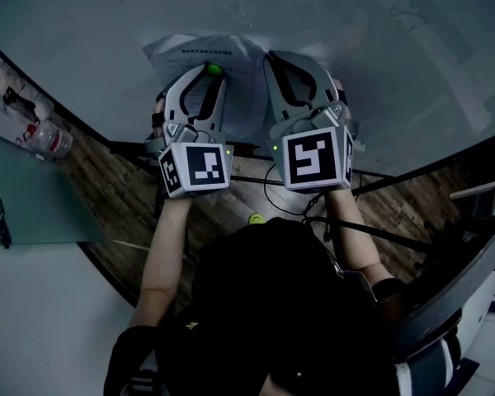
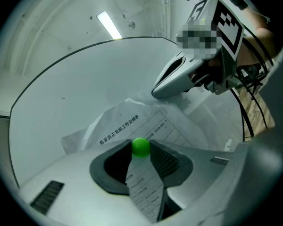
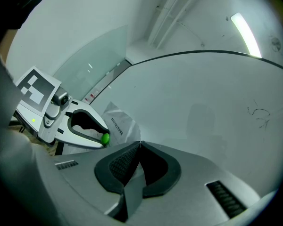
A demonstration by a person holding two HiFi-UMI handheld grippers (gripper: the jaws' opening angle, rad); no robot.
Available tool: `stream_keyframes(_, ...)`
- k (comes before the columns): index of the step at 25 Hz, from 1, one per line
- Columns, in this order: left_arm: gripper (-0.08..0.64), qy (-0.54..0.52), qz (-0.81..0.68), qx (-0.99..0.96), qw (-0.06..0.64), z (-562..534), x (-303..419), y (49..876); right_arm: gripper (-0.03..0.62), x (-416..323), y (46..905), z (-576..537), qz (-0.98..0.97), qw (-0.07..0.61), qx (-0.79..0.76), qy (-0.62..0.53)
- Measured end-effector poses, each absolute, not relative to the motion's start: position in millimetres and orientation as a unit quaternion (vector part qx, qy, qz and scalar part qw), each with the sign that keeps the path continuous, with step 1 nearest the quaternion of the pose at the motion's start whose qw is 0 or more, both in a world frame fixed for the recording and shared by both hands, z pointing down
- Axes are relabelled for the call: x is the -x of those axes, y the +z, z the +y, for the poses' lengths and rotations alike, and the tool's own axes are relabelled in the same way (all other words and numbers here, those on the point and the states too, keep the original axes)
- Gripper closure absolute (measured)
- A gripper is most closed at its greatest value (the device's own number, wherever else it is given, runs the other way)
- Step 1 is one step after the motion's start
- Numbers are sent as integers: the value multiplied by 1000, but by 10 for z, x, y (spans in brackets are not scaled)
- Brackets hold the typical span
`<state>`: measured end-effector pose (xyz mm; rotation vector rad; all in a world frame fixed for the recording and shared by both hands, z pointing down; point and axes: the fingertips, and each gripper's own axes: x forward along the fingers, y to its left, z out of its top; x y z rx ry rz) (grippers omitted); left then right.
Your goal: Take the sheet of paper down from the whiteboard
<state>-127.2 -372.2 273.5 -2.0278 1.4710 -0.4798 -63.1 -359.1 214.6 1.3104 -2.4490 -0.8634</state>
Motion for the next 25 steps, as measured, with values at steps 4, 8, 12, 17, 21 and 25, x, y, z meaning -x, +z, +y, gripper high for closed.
stream_keyframes(4,436,-180,547,765,288,-3708,1244,2766,578,631,2143,-3595,-836,116,-448,-295)
stream_keyframes(8,436,-175,539,770,294,-3640,1188,2749,580,631,2127,-3598,-837,113,-449,-292)
stream_keyframes(12,436,-174,537,771,295,-3576,1180,2752,580,628,2133,-3597,-836,115,-450,-291)
stream_keyframes(17,436,-166,537,775,288,-3504,1218,2738,580,629,2135,-3603,-835,118,-452,-290)
stream_keyframes(21,436,-150,534,786,272,-3446,1246,2731,580,628,2141,-3610,-834,117,-454,-290)
stream_keyframes(25,436,-133,533,797,252,-3408,1298,2732,580,629,2147,-3608,-834,118,-456,-288)
